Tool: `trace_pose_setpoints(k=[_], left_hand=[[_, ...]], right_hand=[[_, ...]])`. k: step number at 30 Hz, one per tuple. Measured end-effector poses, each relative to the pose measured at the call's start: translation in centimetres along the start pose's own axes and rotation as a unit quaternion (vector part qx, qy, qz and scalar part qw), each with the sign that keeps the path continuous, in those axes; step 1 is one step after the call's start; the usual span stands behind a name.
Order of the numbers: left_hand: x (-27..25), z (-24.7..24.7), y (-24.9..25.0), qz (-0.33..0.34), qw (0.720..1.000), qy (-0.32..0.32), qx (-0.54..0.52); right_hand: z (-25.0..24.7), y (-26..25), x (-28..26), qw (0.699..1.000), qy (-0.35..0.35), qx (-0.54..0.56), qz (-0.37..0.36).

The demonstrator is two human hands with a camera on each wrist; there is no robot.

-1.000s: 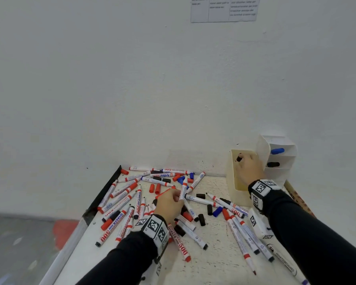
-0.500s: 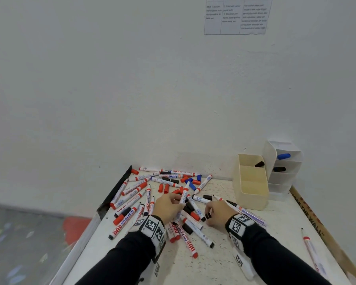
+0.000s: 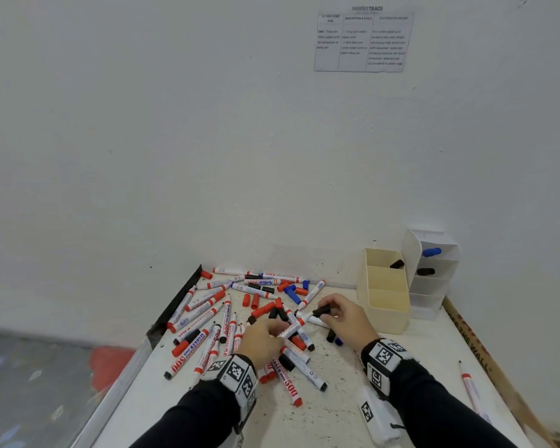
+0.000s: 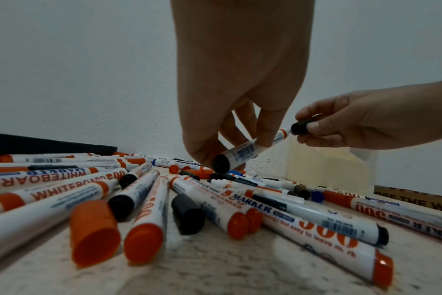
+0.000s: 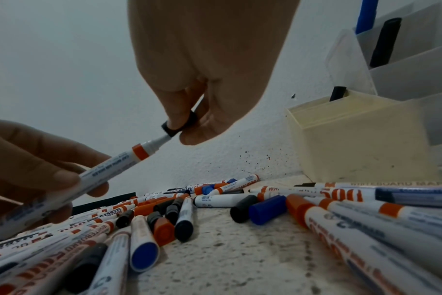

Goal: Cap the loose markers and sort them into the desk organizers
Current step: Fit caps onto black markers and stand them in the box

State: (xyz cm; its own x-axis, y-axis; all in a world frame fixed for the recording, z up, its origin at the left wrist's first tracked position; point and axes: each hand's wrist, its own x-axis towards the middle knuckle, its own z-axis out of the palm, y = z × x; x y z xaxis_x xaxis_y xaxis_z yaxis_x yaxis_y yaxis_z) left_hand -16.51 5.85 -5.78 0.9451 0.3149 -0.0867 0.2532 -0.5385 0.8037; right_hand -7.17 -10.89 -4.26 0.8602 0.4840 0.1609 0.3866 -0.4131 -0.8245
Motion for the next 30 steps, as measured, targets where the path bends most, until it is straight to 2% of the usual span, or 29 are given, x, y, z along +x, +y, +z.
trace_pose_setpoints(k=[3,7,9,12,14,17,19,21,24,27,30], left_hand=[[-0.2,0.2,0.4,0.008,1.0,-0.004,0.008],[-0.6,0.5,1.0,0.013,0.999,-0.033,0.023],[-0.8,0.9,1.4,0.023,0.999,-0.042,0.022],[-1.2,1.5,2.1,0.045,0.998,-0.027,-0.027],[-1.2,1.7,2.3,0.07,0.997,-0.008,0.005],[-0.9,1.8,3.0,0.107,0.993,-0.038,0.026],[-0.7,1.8,3.7,0.067,0.992,-0.093,-0.055],[-0.6,1.7,4.4,-0.009,0.974,-0.155,-0.166],[-0.1,2.0,4.7,-0.046,0.954,-0.207,-0.212],[0.8,2.8,5.5,-0.019,0.963,-0.182,-0.199],[2.1,3.5,5.8,-0.014,0.979,-0.152,-0.133]], right_hand=[[-0.4,0.0,-0.3,1.0,0.027,0.002,0.001],[-0.7,0.0,-0.7,0.999,-0.047,-0.003,0.012],[-0.6,-0.2,-0.9,0.997,-0.058,0.013,0.039],[-0.4,-0.4,-0.9,0.996,-0.047,-0.049,0.063],[-0.5,-0.8,-0.9,0.995,-0.031,-0.064,0.068],[-0.5,-0.9,-0.6,0.995,-0.036,-0.07,0.06],[-0.6,-0.8,-0.3,0.997,-0.038,-0.043,0.048],[-1.0,-0.8,-0.4,0.999,-0.035,-0.014,0.033],[-1.9,-0.9,-0.3,0.999,-0.042,0.01,0.017],[-3.2,-1.2,0.2,0.999,-0.039,0.011,-0.003],[-4.9,-1.3,1.3,1.0,-0.002,0.017,-0.008]])
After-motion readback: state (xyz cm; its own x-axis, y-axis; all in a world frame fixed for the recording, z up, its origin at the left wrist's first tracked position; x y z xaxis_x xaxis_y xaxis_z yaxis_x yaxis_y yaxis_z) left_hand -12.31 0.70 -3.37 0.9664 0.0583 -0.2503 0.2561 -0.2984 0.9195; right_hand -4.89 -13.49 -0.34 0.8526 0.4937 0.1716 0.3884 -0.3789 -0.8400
